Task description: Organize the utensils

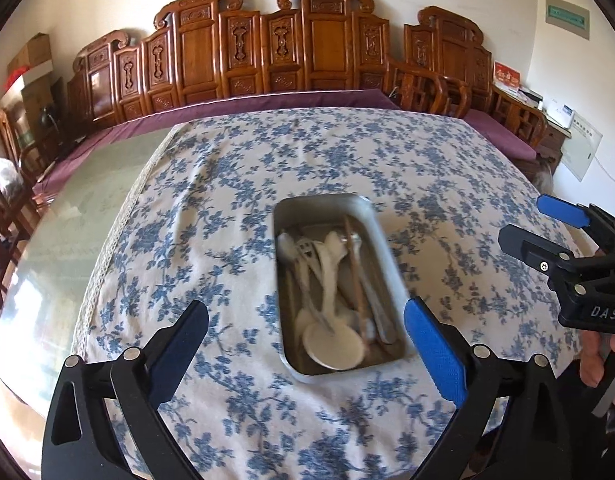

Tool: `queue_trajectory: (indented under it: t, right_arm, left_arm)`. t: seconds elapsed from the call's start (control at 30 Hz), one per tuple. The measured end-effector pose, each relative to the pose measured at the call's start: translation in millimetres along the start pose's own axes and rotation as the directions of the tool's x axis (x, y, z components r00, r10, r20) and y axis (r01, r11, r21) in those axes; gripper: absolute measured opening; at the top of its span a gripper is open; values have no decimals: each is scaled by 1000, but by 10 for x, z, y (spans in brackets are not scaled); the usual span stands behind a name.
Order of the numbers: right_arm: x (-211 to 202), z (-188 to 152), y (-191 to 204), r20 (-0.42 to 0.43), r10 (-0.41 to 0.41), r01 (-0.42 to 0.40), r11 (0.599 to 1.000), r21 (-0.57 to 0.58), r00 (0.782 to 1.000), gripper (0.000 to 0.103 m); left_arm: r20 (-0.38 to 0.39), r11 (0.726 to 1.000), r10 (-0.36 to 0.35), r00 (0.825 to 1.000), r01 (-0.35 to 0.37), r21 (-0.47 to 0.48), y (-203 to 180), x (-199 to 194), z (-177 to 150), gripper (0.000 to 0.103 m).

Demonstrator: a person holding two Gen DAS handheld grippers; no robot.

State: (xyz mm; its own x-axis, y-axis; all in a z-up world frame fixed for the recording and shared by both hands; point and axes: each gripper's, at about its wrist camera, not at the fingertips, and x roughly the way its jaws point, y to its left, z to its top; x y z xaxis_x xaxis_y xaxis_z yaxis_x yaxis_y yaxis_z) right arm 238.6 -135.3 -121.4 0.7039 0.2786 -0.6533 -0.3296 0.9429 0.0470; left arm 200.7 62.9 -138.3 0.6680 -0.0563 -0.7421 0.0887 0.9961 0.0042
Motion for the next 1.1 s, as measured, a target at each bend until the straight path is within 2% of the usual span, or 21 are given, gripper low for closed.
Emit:
queue_trajectory:
  t: [0.27, 0.37, 0.8, 1.1]
  right_arm:
    - [-451, -194, -204, 46, -52, 51, 998, 23, 998, 100]
    - [-642, -279, -275, 61, -50, 48, 998, 50, 997, 100]
    - [-1222, -620, -421, 93, -82, 73, 993, 95, 992, 100]
    - [-1659, -652, -421, 158, -93, 74, 989, 126, 983, 100]
  left_arm:
    - [18, 1000, 10, 1000, -10, -15, -245, -224, 13, 95]
    - [25, 999, -10, 1000, 10, -31, -339, -329, -15, 95]
    - [94, 999, -18, 995, 20, -26, -694, -792, -231, 95]
    - [145, 1000, 4, 989, -3, -6, -816, -1225, -352, 95]
